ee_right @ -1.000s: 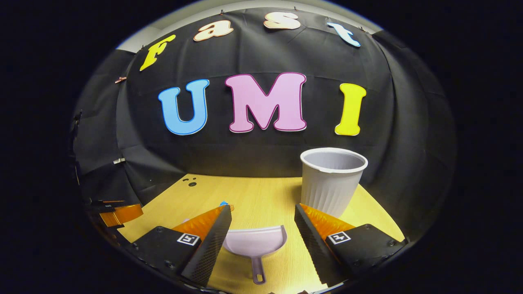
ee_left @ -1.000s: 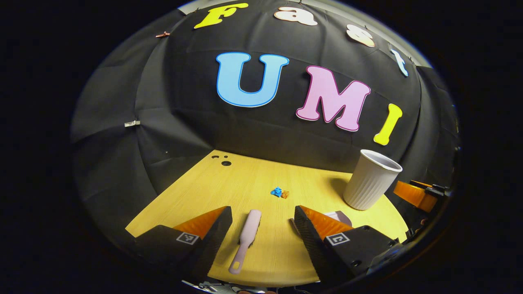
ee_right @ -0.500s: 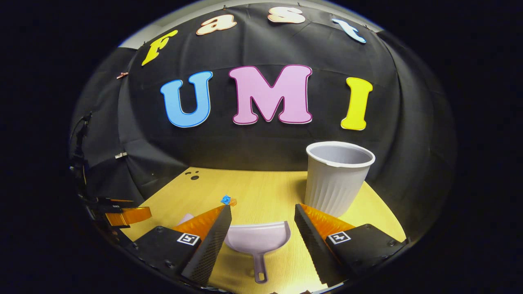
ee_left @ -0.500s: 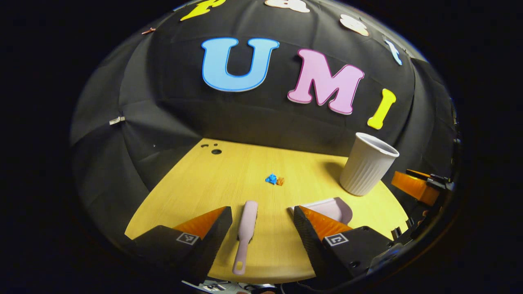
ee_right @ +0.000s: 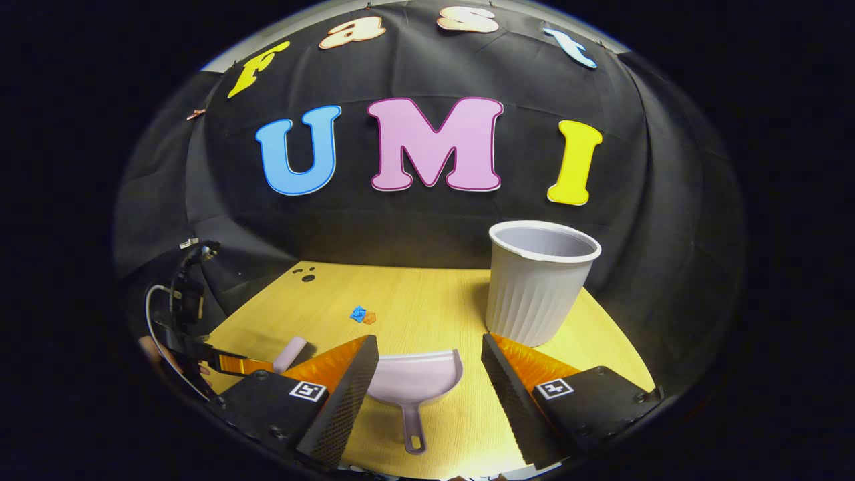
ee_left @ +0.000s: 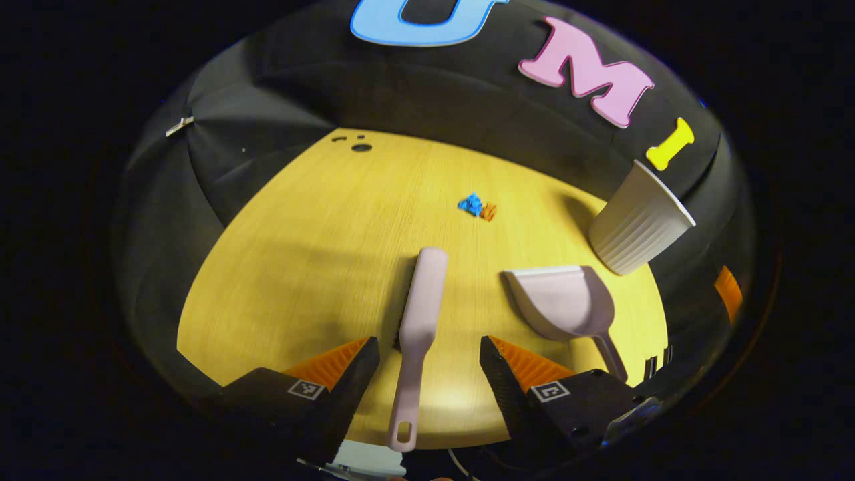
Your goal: Pick up the small broom and dustpan from the desktop, sweep the trash into the dustpan with the broom, and then empty the trash into the garbage bin.
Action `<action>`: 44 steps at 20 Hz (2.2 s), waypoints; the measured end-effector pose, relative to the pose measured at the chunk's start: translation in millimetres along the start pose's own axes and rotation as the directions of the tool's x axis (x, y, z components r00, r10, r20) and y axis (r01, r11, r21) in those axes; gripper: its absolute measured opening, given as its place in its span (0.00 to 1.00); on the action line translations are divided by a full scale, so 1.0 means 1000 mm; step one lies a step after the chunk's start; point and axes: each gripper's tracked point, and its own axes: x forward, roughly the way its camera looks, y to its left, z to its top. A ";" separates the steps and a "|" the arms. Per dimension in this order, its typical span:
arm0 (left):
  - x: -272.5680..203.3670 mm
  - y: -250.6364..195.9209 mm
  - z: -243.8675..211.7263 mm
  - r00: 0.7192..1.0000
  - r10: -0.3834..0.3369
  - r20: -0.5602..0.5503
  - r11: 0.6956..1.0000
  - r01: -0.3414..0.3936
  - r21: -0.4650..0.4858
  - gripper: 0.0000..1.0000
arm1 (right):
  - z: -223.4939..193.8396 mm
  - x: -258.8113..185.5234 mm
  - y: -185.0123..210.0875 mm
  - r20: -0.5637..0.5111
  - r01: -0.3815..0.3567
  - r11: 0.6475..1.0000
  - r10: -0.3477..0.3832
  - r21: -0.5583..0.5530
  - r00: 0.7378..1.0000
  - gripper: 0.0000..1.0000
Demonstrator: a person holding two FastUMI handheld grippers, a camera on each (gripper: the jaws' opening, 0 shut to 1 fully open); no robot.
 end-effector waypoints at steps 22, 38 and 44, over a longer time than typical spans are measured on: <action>0.078 0.021 -0.029 0.986 0.083 -0.147 0.967 -0.044 0.252 0.40 | -0.038 -0.005 0.022 -0.132 0.090 0.995 -0.083 0.048 0.988 0.97; 0.007 0.050 -0.032 0.993 -0.113 0.026 0.993 0.112 0.019 0.30 | -0.145 0.025 0.039 -0.483 0.073 0.992 -0.015 0.101 0.875 0.99; -0.027 0.046 -0.021 0.995 -0.080 0.060 0.994 0.075 0.076 0.28 | -0.197 0.055 0.025 -0.600 0.081 0.994 -0.017 0.080 0.800 1.00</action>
